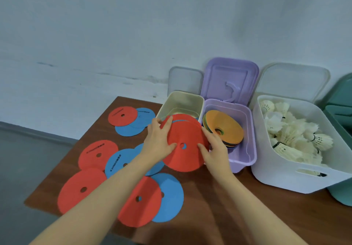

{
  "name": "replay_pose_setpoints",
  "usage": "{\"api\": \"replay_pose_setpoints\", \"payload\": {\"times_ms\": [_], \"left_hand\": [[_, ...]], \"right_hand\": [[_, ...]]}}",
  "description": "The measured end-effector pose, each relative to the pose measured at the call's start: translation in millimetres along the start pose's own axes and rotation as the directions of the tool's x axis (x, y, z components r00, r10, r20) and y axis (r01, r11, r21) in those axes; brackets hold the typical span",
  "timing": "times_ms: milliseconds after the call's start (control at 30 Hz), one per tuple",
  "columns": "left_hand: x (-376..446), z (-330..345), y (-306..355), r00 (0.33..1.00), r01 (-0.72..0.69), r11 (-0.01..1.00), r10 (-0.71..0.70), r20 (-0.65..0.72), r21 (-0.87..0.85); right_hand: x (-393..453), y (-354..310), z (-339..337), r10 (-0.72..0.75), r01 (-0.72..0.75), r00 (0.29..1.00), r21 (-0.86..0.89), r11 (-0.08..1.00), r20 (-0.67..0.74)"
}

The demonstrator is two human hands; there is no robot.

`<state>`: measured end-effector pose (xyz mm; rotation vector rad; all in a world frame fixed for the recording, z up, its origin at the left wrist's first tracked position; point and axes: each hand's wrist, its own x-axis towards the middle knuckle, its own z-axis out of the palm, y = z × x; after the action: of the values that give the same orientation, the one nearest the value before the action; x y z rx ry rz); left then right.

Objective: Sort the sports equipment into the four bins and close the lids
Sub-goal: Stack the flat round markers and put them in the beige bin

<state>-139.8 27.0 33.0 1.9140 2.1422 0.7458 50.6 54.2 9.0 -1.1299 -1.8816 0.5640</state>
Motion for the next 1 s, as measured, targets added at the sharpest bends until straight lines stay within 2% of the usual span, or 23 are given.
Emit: {"api": "replay_pose_setpoints", "payload": {"times_ms": [100,267,433,533,600,667,733,867,1000], "left_hand": [[39,-6,-7,1.000,0.002,1.000,-0.002,-0.004,0.021],[121,-5,-15,1.000,-0.014,0.998,0.014,0.005,0.064],[189,11,-40,0.989,-0.063,0.997,0.056,0.135,0.044],[211,32,-59,0.957,-0.116,0.991,0.091,0.275,0.074],[220,45,-71,0.911,-0.199,0.977,0.156,0.382,0.074],[224,54,-77,0.851,-0.361,0.920,0.256,0.459,0.156],[223,59,-81,0.832,-0.440,0.876,0.314,0.457,0.200],[209,53,-86,0.877,-0.374,0.914,0.292,0.381,0.160],[176,31,-88,0.905,-0.364,0.915,0.303,0.300,0.173]], "right_hand": [[39,2,12,-0.018,0.017,0.999,-0.040,0.999,-0.030],[113,9,38,0.122,-0.129,0.988,-0.076,0.989,-0.092],[161,33,63,0.245,-0.255,0.967,-0.177,0.951,-0.076],[164,49,81,0.366,-0.366,0.929,-0.304,0.879,-0.059],[160,58,89,0.449,-0.406,0.893,-0.485,0.775,-0.032],[154,63,94,0.463,-0.383,0.886,-0.578,0.720,-0.011],[151,61,98,0.434,-0.358,0.901,-0.575,0.735,-0.006],[144,51,97,0.438,-0.383,0.899,-0.533,0.755,-0.025],[125,37,88,0.329,-0.271,0.944,-0.547,0.792,0.010]]}}
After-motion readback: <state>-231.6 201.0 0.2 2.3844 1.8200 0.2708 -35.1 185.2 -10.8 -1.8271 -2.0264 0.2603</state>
